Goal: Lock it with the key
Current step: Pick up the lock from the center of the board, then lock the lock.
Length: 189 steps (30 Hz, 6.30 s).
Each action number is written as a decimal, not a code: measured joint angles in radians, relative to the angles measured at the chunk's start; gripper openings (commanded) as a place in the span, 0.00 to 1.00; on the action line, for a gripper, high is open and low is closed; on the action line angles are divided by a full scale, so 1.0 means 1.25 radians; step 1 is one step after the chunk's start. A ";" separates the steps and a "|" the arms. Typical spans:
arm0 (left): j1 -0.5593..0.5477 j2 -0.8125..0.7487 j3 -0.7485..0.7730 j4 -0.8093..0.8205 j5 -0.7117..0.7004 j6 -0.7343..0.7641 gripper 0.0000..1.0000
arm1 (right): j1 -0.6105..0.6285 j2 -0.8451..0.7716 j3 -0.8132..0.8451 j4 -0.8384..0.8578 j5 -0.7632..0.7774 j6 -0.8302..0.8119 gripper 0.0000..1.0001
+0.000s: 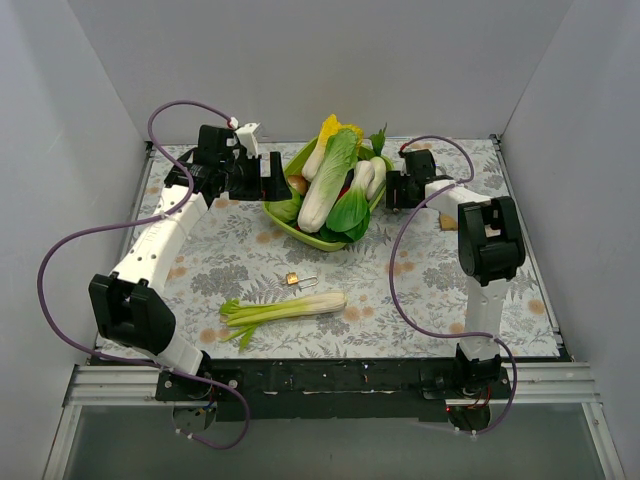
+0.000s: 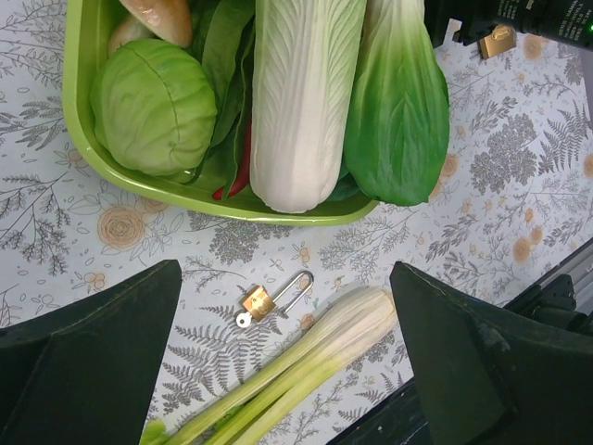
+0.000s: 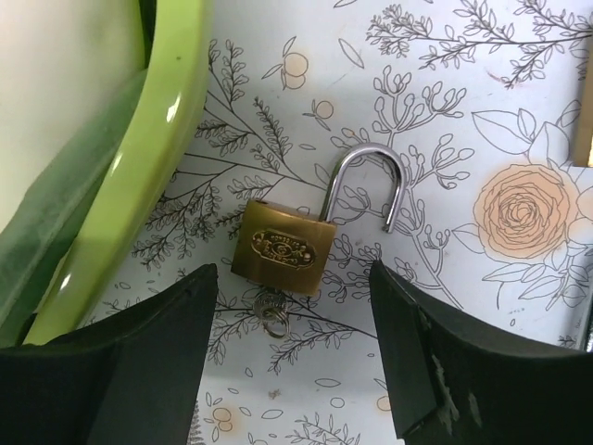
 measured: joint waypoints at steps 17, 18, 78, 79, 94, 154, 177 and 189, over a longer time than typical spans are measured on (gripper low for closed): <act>0.015 0.000 -0.007 -0.018 -0.015 0.011 0.98 | 0.002 0.012 -0.001 0.024 0.072 -0.004 0.39; 0.016 -0.001 -0.007 -0.018 -0.016 0.011 0.98 | 0.002 0.009 -0.006 0.029 0.073 -0.011 0.39; -0.077 -0.226 -0.275 0.241 0.413 0.351 0.93 | -0.002 -0.569 -0.114 -0.600 -0.521 -0.583 0.01; -0.108 -0.235 -0.283 0.250 0.408 0.379 0.89 | 0.001 -0.573 -0.114 -0.637 -0.559 -0.608 0.01; -0.481 -0.246 -0.381 0.426 0.223 0.620 0.55 | 0.096 -0.574 -0.109 -0.883 -0.844 -0.761 0.01; -0.448 -0.205 -0.313 0.475 0.319 0.240 0.00 | 0.159 -0.731 -0.116 -0.670 -0.793 -0.691 0.40; -0.385 -0.192 -0.296 0.410 0.360 0.258 0.26 | 0.171 -0.750 -0.124 -0.648 -0.786 -0.668 0.01; -0.385 -0.192 -0.290 0.410 0.390 0.263 0.10 | 0.173 -0.749 -0.127 -0.631 -0.786 -0.655 0.01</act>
